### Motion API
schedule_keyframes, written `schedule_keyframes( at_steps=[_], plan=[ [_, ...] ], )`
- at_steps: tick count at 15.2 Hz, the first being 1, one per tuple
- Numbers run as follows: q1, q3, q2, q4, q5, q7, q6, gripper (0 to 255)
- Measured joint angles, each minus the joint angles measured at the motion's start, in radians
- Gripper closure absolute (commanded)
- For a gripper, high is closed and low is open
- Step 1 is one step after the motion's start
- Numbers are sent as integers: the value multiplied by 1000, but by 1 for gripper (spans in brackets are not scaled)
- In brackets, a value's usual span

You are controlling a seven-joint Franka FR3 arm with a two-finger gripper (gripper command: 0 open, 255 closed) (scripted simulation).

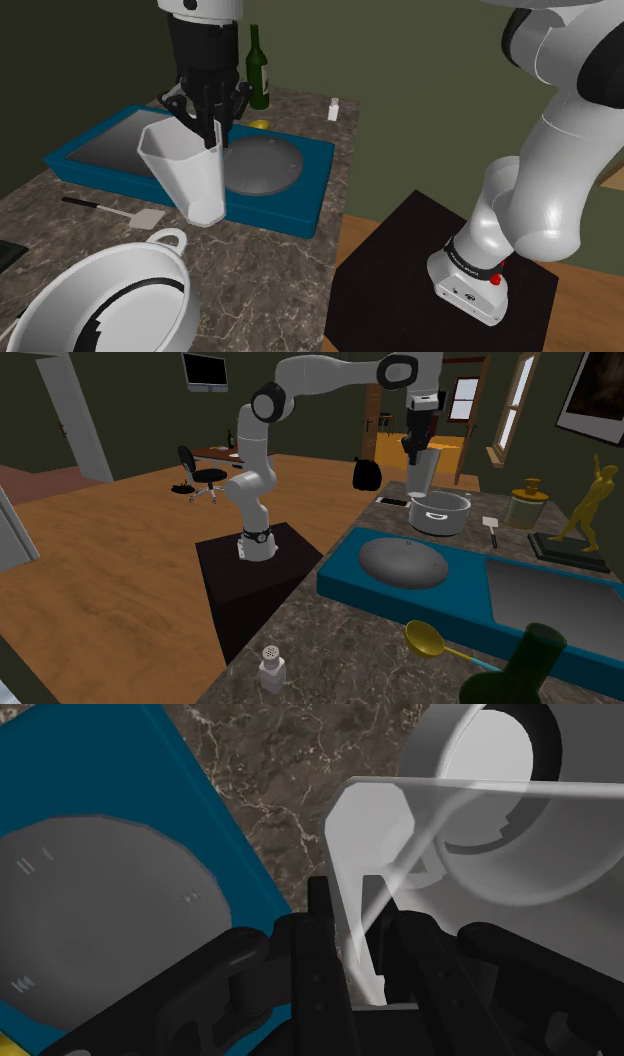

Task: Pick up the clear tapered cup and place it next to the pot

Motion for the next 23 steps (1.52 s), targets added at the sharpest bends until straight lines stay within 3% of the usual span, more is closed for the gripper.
schedule_keyframes(
  at_steps=[23],
  plan=[
    [-8,-4,-29,-345,13,-31,317,255]
  ],
)
